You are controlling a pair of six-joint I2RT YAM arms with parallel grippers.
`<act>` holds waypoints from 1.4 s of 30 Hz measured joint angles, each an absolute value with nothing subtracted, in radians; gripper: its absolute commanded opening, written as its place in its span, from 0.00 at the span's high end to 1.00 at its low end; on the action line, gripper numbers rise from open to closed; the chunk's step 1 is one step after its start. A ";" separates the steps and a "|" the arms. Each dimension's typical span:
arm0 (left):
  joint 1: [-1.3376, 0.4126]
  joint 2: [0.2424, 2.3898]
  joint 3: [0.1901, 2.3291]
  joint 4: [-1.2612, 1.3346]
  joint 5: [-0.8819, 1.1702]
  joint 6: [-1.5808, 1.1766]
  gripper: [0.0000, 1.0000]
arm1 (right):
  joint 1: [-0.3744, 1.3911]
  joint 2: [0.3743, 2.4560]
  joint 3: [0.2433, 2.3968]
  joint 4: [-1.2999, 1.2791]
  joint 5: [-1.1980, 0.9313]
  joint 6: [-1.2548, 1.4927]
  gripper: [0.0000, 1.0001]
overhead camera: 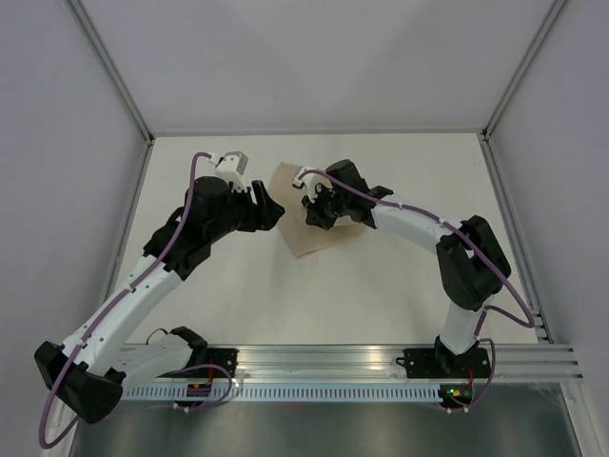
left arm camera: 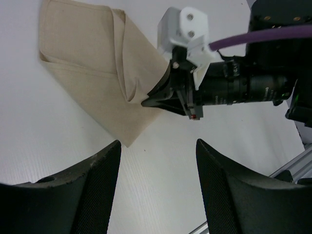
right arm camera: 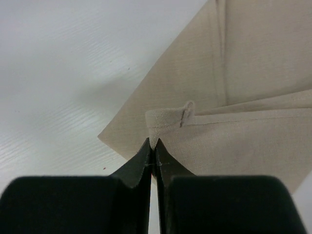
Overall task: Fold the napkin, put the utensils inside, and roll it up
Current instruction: Fold the napkin
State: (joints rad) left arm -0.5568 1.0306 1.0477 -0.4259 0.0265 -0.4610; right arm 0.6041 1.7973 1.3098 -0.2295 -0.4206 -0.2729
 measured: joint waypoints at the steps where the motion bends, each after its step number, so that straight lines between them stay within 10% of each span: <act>1: -0.557 1.029 1.048 -0.428 0.027 -0.461 0.32 | 0.622 1.807 1.304 -0.231 -0.414 -0.284 0.91; 11: -0.557 1.024 1.048 -0.453 0.027 -0.461 0.30 | 0.678 1.913 1.293 -0.250 -0.341 -0.344 0.89; 21: -0.557 1.023 1.048 -0.458 0.027 -0.461 0.29 | 0.678 1.913 1.285 -0.259 -0.321 -0.366 0.40; 42: -0.564 1.377 1.086 -0.380 0.028 -0.461 0.36 | 0.376 1.777 1.258 -0.331 -0.355 -0.313 0.41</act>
